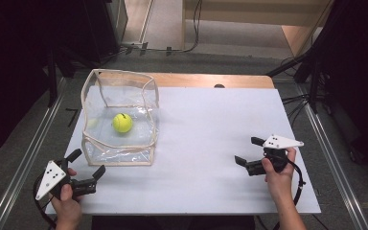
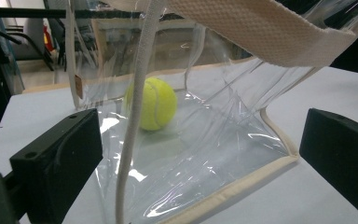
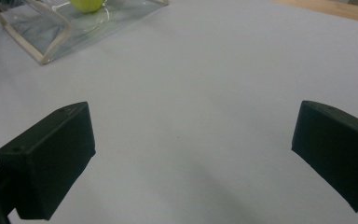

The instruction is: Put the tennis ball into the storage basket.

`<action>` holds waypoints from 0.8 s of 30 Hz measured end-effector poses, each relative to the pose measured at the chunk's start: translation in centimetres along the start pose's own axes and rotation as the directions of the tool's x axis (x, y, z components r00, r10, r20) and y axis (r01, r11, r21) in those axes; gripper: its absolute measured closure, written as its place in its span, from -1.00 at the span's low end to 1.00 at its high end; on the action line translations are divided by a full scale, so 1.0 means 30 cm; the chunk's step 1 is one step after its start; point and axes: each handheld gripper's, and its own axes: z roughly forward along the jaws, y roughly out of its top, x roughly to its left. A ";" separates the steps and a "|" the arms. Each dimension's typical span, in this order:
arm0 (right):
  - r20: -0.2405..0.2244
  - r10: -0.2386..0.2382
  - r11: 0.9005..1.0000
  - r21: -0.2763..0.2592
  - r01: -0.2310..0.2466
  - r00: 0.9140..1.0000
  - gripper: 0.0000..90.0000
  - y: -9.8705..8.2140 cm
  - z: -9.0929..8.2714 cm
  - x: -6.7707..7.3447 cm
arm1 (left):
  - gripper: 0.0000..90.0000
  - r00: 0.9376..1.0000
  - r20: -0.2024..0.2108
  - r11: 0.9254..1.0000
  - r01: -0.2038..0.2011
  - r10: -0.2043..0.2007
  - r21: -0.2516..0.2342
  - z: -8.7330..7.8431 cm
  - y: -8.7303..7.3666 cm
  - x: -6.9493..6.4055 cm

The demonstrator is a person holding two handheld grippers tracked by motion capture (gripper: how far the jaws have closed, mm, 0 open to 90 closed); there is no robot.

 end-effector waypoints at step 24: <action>0.054 0.079 0.995 -0.060 -0.075 0.995 -1.00 -0.106 -0.092 -0.055 | -1.00 1.000 -0.003 1.000 -0.002 0.002 0.001 0.001 0.000 -0.002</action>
